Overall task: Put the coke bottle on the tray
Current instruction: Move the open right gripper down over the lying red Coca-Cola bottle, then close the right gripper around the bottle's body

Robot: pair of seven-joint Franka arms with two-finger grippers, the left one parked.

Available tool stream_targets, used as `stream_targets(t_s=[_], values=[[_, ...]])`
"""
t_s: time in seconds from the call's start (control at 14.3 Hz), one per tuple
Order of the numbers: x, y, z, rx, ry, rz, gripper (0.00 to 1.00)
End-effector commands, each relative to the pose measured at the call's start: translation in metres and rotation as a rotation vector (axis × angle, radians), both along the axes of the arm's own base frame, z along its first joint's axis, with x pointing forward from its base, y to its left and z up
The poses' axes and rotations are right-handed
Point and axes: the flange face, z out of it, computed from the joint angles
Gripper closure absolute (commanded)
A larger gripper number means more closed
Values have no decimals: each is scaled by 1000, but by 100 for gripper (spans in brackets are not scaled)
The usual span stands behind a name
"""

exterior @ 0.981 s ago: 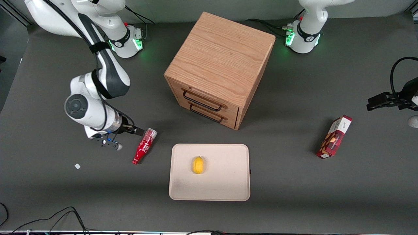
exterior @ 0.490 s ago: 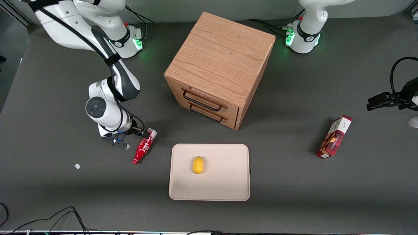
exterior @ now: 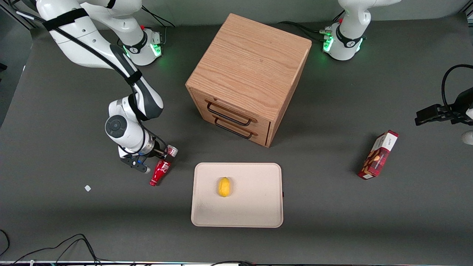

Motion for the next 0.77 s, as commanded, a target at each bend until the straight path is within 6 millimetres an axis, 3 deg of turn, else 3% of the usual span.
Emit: stream_targets(t_s=[0.0, 0.35, 0.7], values=[[14, 20, -10, -23, -24, -24, 0], [19, 19, -24, -45, -23, 1, 0], [19, 20, -24, -49, -24, 9, 0]])
